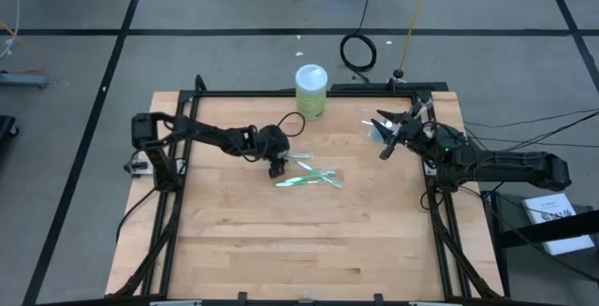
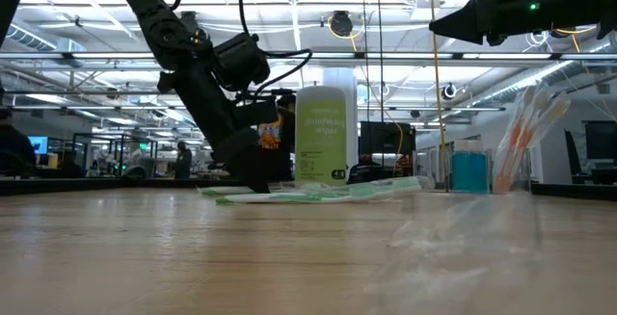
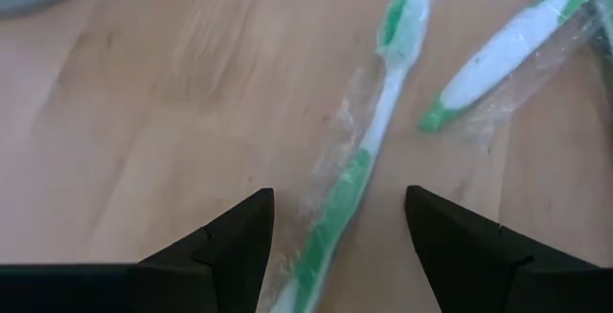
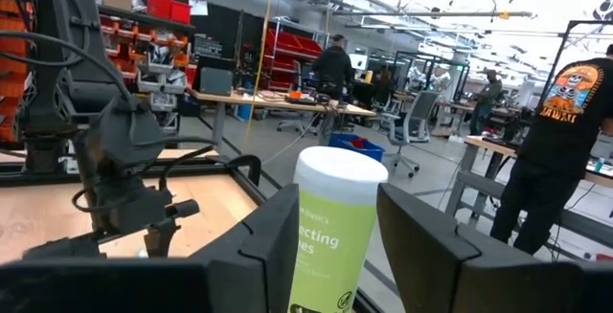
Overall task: Pick & Place toothbrushing station
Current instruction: Put the green toothbrush into the transparent organizer
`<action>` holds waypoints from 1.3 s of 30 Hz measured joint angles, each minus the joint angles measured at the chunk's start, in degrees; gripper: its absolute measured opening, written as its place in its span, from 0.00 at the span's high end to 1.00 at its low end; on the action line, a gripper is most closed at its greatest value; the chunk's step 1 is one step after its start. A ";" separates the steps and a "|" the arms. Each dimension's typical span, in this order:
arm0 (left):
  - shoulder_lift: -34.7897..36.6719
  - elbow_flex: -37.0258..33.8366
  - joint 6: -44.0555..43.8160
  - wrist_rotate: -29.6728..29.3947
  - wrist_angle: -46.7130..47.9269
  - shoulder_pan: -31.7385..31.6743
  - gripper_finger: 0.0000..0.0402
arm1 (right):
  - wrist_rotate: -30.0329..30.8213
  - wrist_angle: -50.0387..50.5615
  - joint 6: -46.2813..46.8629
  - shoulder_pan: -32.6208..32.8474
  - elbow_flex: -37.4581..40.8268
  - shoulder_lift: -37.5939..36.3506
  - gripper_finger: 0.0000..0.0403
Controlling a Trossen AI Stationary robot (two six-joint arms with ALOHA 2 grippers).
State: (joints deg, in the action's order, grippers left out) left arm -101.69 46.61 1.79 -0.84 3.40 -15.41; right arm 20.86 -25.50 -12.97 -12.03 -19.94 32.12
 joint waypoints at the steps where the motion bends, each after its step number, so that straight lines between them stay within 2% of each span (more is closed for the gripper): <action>1: 0.02 0.01 -0.83 0.82 1.08 0.00 0.39 | 0.00 0.00 -0.04 0.00 0.00 0.00 0.66; 15: 0.13 0.02 -5.83 13.72 7.61 -0.16 0.39 | 0.02 0.01 -0.15 -0.02 0.00 0.07 0.66; 19: 0.77 0.13 -5.64 15.06 10.98 -0.09 0.39 | 0.02 0.02 -0.15 -0.02 0.00 0.07 0.66; 23: 2.56 -0.22 -4.37 12.90 11.73 0.20 0.39 | 0.03 0.02 -0.15 -0.02 0.00 0.07 0.66; 26: 5.20 -0.71 -4.18 10.09 8.96 0.27 0.39 | 0.11 0.06 -0.15 -0.02 0.00 0.17 0.66; 32: 8.33 -0.51 -3.81 1.22 2.65 0.51 0.39 | 0.21 0.02 -0.15 -0.04 0.00 0.50 0.66; 39: 6.35 -0.55 -6.66 0.69 6.73 1.75 0.39 | 0.31 0.00 -0.18 -0.07 0.00 0.68 0.66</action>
State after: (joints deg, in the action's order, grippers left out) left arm -95.34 46.06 -4.87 -0.14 10.13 -13.66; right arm 21.17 -25.50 -13.15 -12.10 -19.94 32.80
